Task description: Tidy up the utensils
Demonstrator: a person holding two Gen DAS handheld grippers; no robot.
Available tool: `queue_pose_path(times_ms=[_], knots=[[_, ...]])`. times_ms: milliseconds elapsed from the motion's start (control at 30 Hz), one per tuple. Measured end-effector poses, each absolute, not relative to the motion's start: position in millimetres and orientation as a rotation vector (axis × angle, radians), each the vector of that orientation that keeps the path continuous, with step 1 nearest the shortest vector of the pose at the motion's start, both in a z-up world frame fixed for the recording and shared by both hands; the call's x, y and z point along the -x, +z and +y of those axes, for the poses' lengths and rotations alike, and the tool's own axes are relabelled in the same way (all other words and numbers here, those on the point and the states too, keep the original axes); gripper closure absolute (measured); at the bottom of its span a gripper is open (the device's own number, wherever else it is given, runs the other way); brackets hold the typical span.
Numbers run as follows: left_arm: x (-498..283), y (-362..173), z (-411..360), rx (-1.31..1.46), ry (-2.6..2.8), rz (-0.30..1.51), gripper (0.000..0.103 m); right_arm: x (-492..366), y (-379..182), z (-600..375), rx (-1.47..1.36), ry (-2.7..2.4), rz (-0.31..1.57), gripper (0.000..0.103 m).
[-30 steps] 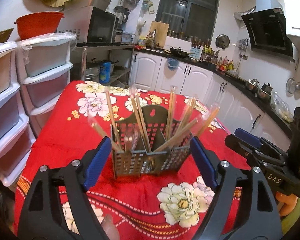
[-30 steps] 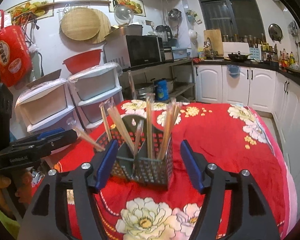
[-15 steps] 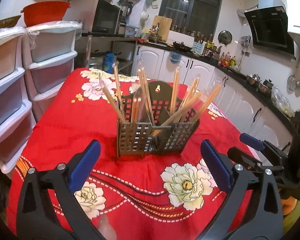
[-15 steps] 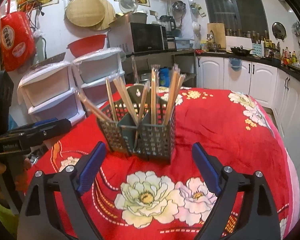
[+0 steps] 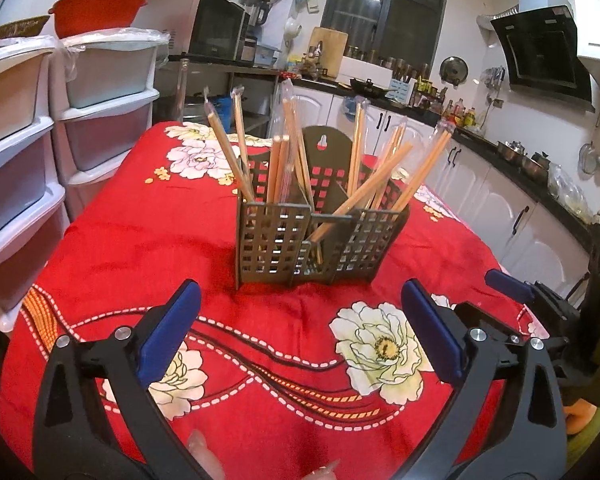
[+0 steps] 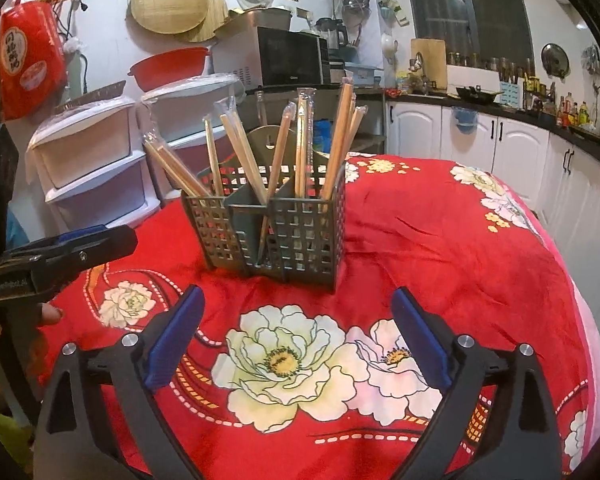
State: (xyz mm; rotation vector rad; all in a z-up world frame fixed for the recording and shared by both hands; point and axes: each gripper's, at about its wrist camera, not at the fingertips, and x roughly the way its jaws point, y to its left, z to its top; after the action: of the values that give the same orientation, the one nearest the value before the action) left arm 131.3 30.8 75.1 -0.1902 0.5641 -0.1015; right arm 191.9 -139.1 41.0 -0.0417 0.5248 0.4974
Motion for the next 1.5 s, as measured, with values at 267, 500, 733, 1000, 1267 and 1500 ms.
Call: queue_pose_path(times_ms=[267,500,733,1000,1267,1500], knots=[[-127,63,24,0.171,-0.074,0.526,0.012,-192,30,-142,0.046,0.464,0.494,0.008],[-127,51,29,0.176,-0.043,0.481,0.012,-189,26,-144,0.057,0.418,0.428,0.007],[-131,43,33,0.162,-0.025,0.444,0.012,-191,20,-148,0.030,0.399,0.390,0.007],[-136,36,32,0.159,-0.018,0.454,0.012,-193,16,-148,0.022,0.401,0.399,0.007],[-137,34,30,0.143,-0.008,0.453,0.012,-194,14,-146,0.030,0.400,0.410,0.007],[-136,33,31,0.148,-0.004,0.453,0.011,-194,13,-147,0.028,0.397,0.412,0.007]])
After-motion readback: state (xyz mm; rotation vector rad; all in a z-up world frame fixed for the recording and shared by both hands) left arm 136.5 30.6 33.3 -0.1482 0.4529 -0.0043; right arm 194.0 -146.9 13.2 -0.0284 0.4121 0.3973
